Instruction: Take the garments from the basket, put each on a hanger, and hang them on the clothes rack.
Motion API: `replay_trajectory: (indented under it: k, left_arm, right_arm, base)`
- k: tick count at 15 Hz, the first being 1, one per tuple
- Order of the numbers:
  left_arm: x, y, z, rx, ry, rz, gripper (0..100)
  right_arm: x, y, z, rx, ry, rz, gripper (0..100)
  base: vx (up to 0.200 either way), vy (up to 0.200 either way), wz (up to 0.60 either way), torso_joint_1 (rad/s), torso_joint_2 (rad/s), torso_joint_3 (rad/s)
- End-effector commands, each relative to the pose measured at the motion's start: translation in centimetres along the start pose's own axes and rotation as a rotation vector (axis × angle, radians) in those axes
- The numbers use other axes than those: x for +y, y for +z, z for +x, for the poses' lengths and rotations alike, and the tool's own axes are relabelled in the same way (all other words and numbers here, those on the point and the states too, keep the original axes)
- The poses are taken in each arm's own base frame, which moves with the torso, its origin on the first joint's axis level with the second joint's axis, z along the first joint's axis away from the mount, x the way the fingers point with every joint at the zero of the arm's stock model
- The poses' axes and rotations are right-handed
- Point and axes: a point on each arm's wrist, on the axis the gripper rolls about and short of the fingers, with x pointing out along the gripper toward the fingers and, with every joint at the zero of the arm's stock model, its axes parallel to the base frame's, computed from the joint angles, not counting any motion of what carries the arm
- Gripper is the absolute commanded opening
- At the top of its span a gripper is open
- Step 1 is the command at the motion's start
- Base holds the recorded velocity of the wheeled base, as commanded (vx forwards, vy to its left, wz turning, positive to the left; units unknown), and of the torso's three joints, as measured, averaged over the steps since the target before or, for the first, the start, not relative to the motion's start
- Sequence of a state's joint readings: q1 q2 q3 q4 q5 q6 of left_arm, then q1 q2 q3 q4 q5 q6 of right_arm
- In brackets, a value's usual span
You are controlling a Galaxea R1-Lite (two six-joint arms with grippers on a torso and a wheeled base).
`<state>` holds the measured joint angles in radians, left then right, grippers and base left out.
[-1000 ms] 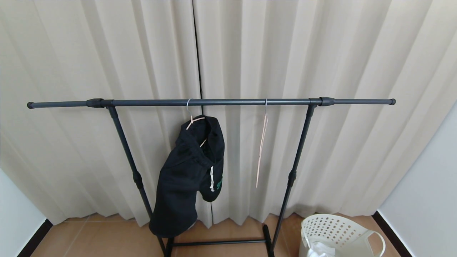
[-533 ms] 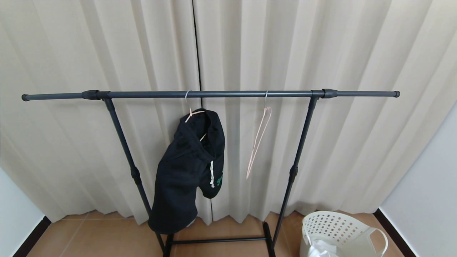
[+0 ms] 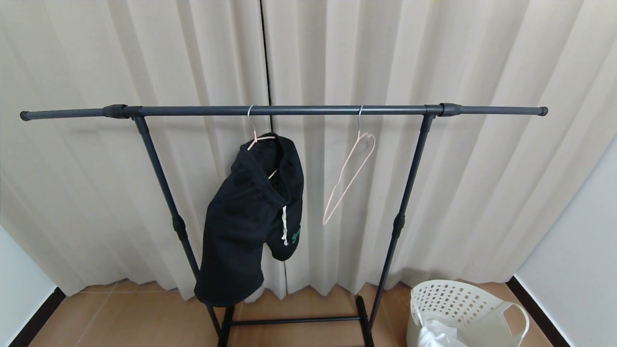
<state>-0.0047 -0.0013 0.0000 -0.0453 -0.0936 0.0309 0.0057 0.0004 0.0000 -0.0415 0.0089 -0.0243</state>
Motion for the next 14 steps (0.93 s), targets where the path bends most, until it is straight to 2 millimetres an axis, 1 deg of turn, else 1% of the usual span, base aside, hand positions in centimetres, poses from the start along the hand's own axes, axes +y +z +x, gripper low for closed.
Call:
replay_trajectory:
  k: [1,6,14]
  left_arm:
    - [0.0,0.01,0.01,0.001,0.0,0.0,100]
    - [0.0,0.01,0.01,0.001,0.0,0.0,100]
    - [0.0,0.01,0.01,0.001,0.0,0.0,100]
  right_arm:
    - [0.0,0.01,0.0,-0.002,0.001,0.0,100]
    - [0.0,0.0,0.01,0.001,0.001,0.0,100]
    - [0.0,0.0,0.01,0.001,0.001,0.0,100]
  base:
    - [0.0,0.0,0.0,-0.159,0.37,0.222]
    - [0.0,0.0,0.0,-0.162,0.42,0.247]
    - [0.0,0.0,0.0,-0.187,0.54,0.345]
